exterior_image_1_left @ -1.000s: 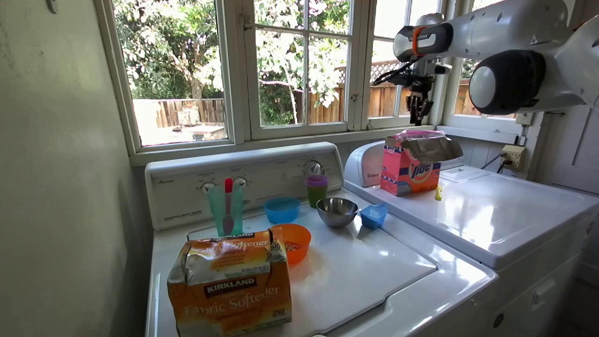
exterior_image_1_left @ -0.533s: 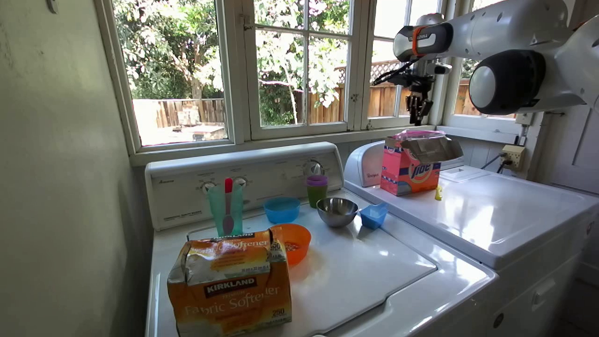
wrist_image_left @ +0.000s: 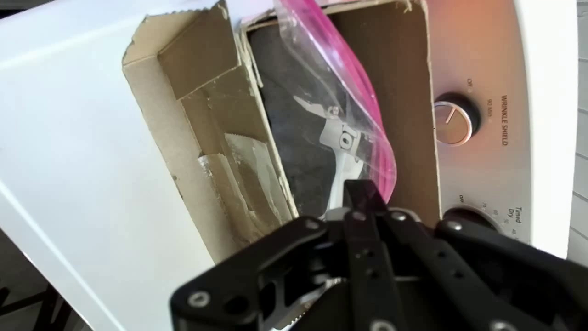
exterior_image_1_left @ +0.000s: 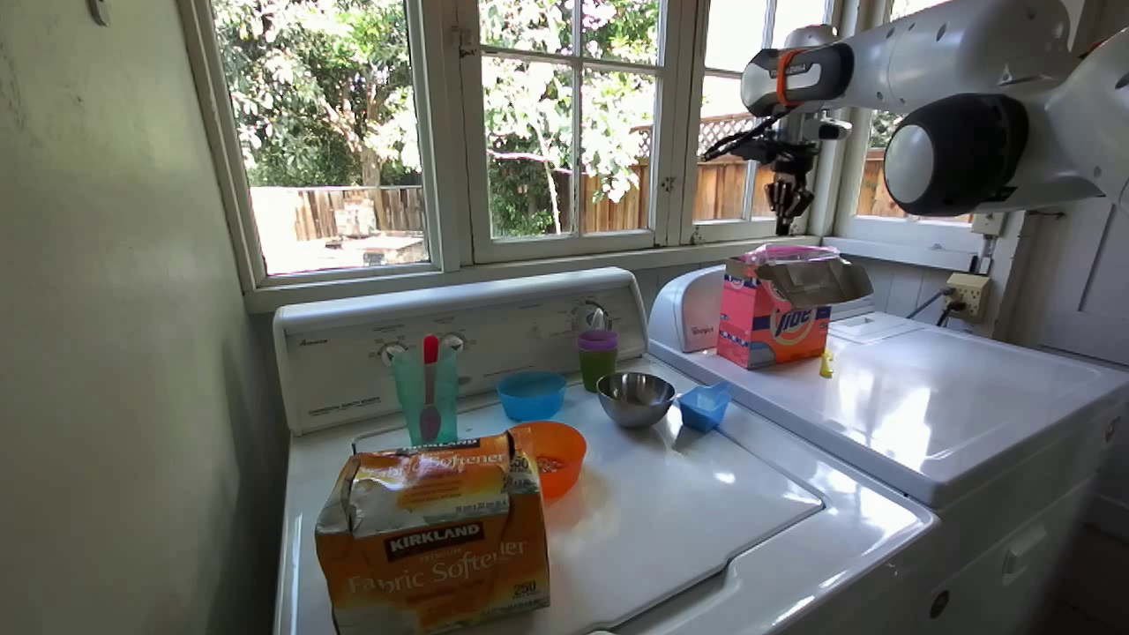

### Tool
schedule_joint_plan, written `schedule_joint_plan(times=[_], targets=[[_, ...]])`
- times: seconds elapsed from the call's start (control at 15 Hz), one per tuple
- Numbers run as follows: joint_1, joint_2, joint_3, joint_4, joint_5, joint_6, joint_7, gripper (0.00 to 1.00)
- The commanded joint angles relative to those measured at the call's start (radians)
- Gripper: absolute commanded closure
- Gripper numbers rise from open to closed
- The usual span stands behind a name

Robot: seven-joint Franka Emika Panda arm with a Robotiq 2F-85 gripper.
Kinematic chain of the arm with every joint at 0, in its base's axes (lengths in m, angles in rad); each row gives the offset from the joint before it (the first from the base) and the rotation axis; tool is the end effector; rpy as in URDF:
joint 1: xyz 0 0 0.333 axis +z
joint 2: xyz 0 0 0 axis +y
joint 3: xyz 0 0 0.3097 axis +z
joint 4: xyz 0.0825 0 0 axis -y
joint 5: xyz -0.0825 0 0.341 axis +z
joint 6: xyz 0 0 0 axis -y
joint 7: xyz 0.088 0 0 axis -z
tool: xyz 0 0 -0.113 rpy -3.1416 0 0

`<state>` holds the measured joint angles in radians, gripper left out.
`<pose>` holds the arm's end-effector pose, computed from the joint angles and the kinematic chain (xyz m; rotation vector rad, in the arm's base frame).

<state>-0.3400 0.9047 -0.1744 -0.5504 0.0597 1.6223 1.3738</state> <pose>0.6681 -0.2906 0.4873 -1.9285 2.4507 -0.2972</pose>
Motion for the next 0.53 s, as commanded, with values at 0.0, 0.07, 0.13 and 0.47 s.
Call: schedule_joint_plan(times=[0.0, 0.07, 0.13, 0.47], targets=[[0.001, 0.020, -0.007, 0.015, -0.005, 0.029, 0.015, 1.00], [0.002, 0.027, -0.010, 0.019, -0.008, 0.038, 0.019, 1.00], [0.002, 0.037, -0.012, 0.024, -0.010, 0.048, 0.020, 1.00], [0.009, 0.068, -0.014, 0.035, -0.017, 0.109, 0.015, 1.00]])
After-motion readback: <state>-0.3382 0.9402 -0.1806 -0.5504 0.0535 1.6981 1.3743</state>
